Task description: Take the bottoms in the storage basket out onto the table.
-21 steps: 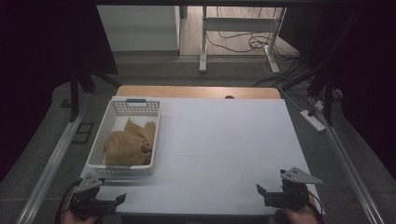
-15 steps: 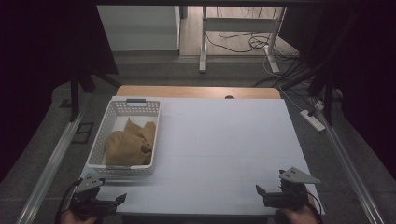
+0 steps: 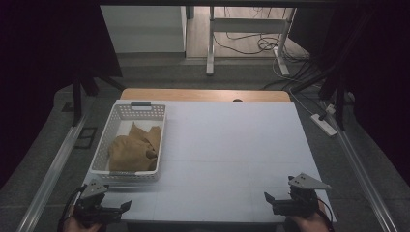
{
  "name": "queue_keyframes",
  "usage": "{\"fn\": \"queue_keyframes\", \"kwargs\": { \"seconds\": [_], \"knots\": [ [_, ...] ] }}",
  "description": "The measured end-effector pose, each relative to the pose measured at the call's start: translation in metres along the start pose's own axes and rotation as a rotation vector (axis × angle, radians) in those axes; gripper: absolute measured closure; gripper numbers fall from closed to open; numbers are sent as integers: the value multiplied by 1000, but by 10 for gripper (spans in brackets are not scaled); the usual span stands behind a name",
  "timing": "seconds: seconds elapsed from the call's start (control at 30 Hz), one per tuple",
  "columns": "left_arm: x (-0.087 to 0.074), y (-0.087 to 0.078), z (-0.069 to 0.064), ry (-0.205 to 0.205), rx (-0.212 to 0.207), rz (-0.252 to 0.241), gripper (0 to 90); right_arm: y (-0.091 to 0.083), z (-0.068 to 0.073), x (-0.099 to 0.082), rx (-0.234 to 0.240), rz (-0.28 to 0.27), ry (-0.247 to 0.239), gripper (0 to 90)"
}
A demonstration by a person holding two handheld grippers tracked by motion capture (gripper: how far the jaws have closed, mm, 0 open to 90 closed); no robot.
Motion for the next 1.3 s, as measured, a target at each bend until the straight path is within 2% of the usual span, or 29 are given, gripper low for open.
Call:
{"fn": "queue_keyframes", "kwargs": {
  "seconds": [0.27, 0.5, 0.73, 0.87, 1.07, 1.2, 1.3],
  "knots": [
    [1, -2, -1, 7, -2, -8, 0, 1, 1, 0, 5, 11, -9, 0],
    [3, -5, -2, -6, -25, -22, 0, 1, 2, 0, 11, 11, -18, 0],
    [5, -6, -3, 1, -40, -28, 0, 2, 2, 0, 14, 15, -18, 0],
    [7, -6, -4, 6, -64, -40, 0, 2, 2, 0, 15, 21, -21, 0],
    [10, -8, -3, 5, -80, -49, 0, 2, 2, 0, 16, 24, -23, 0],
    [13, -8, -4, 10, -122, -59, 0, 3, 3, -1, 17, 27, -25, 0],
    [15, -7, -4, 18, -138, -58, 0, 3, 3, -1, 18, 26, -25, 0]
  ]
}}
Point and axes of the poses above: each handheld gripper's, and its own axes: y roughly forward along the jaws, x roughly out of its top, z roughly to its left, the point moved 3 cm from there along y, roughly forward along the jaws, and after that the axes turned 9 degrees about -z, right-handed, at the moved point
